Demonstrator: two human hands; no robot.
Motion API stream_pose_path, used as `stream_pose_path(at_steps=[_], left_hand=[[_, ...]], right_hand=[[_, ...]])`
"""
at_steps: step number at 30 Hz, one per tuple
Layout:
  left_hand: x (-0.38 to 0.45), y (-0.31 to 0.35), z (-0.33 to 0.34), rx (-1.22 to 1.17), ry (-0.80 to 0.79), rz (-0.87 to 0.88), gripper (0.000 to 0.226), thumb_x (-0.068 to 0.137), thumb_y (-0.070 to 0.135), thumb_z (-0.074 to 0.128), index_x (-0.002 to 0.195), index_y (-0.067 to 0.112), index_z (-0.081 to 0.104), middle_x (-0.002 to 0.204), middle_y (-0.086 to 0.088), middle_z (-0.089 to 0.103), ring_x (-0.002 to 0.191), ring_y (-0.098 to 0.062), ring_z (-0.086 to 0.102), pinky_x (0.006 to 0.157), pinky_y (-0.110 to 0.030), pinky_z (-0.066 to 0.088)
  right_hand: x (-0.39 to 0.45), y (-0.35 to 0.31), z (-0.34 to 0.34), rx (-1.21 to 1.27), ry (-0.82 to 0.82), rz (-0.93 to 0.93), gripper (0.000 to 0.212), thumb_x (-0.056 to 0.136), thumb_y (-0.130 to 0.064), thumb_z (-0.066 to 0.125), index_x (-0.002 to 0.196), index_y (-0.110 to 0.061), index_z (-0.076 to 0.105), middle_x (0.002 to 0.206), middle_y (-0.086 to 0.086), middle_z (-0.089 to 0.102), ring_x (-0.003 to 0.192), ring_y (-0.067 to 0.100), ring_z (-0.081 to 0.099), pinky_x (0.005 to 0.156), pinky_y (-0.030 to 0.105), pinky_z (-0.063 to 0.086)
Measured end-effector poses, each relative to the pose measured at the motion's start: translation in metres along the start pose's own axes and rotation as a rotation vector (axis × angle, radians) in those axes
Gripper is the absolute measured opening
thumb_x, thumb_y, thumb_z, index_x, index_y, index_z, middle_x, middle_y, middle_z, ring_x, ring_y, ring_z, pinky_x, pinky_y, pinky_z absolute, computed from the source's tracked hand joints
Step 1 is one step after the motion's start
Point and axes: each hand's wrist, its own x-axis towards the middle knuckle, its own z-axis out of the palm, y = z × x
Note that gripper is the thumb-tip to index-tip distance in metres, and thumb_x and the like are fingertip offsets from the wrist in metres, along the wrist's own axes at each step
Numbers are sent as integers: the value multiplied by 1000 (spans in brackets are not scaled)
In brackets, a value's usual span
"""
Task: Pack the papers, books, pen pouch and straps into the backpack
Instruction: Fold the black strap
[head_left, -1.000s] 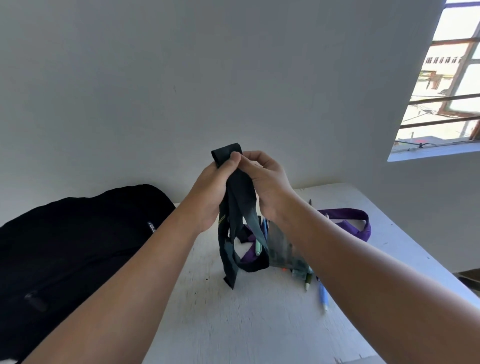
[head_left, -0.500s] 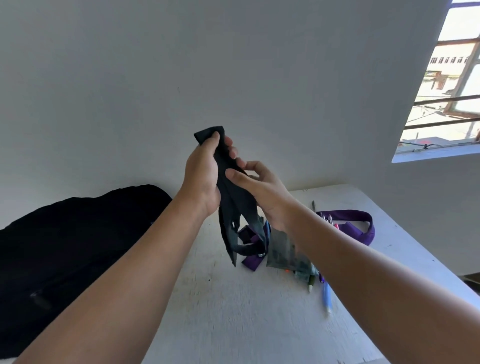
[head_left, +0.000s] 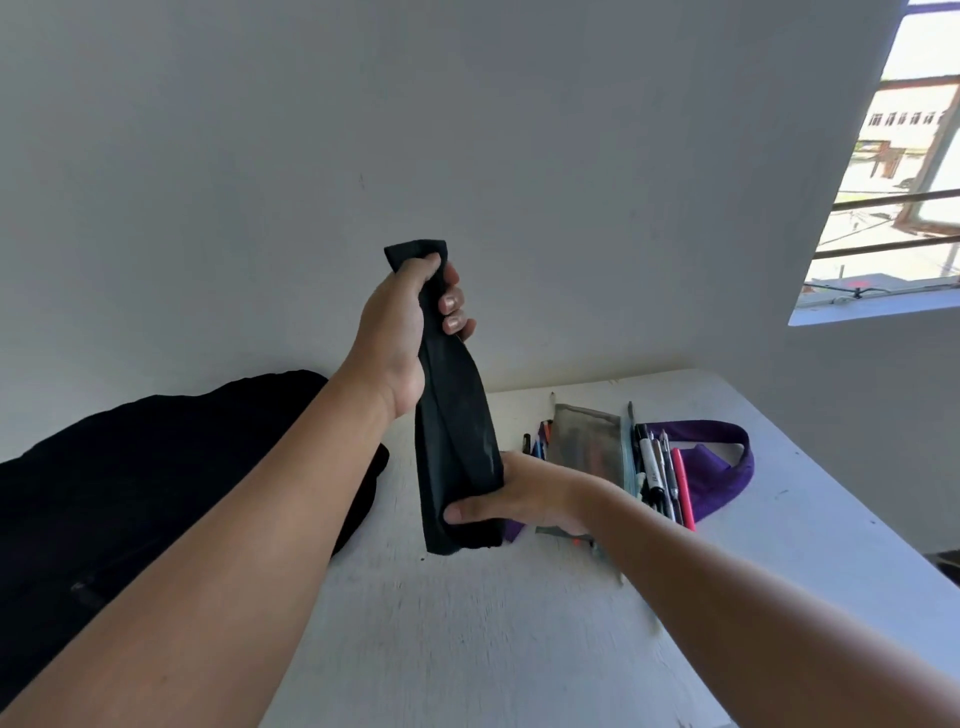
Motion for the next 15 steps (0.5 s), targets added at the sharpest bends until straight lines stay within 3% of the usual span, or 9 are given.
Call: stream_pose_path(at_steps=[3,6,8,11,13,15], left_hand=[[-1,-10,-10,307,-20,98,10,98,11,53,88,12,53,63,1,38,54,-15,32,66,-33,39],[-1,-22,-21,576,-51,141,8,97,6,50,94,11,56,65,4,42,56,-12,38,67,-29,44],[0,-29,-26,748,-72,135,12,96,8,49,98,15,59,66,7,48,59,-10,46,72,-32,48],[0,-37,-27,988,-152,133,10,99,18,46,107,21,51,76,2,55,69,-14,52,72,-38,47],[0,-40,-27,986,-183,154,8,102,22,46,109,21,44,77,2,57,69,-15,52,70,-42,46],[1,-43,-28,940,-194,160,12,103,21,47,112,18,40,77,1,56,70,-15,51,69,-42,46]], right_hand=[[-4,-8,-12,-27,-32,-31,97,64,-63,90,147,-28,55,136,-8,68,128,15,62,118,46,43],[-10,-22,-28,143,145,-142,91,78,-71,75,157,-41,39,150,-8,55,136,15,52,121,53,35],[-9,-31,-37,320,340,-284,71,93,-48,73,155,-47,38,142,-5,58,131,14,56,119,52,40],[-8,-48,-41,357,499,-493,61,100,-22,69,148,-52,46,135,-1,64,121,11,64,111,40,48],[-8,-54,-41,317,518,-568,49,102,-13,66,141,-42,59,129,1,70,112,12,70,106,36,51],[-8,-54,-42,284,559,-597,33,101,-7,66,128,-25,71,118,8,76,107,18,73,109,41,51]])
